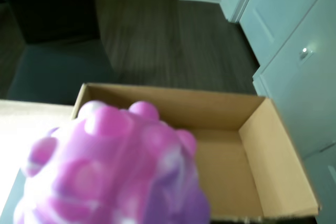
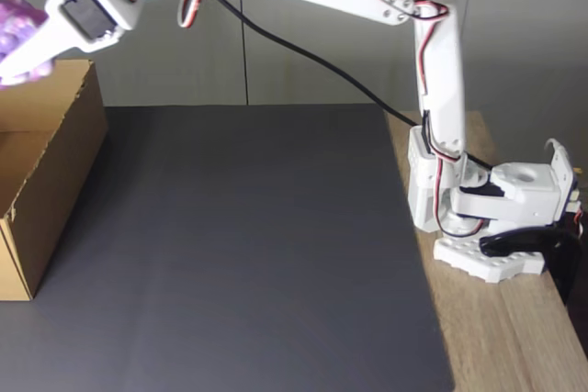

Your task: Grasp a ball and put it in the box.

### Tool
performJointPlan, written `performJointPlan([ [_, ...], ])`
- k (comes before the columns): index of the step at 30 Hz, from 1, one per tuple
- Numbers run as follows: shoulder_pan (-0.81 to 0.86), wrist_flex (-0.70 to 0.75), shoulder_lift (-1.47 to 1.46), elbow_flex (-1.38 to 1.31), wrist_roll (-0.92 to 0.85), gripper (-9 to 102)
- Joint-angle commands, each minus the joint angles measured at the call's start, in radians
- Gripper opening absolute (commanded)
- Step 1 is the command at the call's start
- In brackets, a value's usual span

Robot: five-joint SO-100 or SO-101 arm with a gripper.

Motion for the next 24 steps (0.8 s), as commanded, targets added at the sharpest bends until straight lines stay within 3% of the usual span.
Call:
performJointPlan([
  [1, 0.003, -0.035, -0.051, -0.150, 0.008, 20],
  [10, 0.021, -0.026, -0.394, -0.583, 0.015, 19],
  [24, 0.072, -0.104, -0.526, -0.601, 0.023, 19],
])
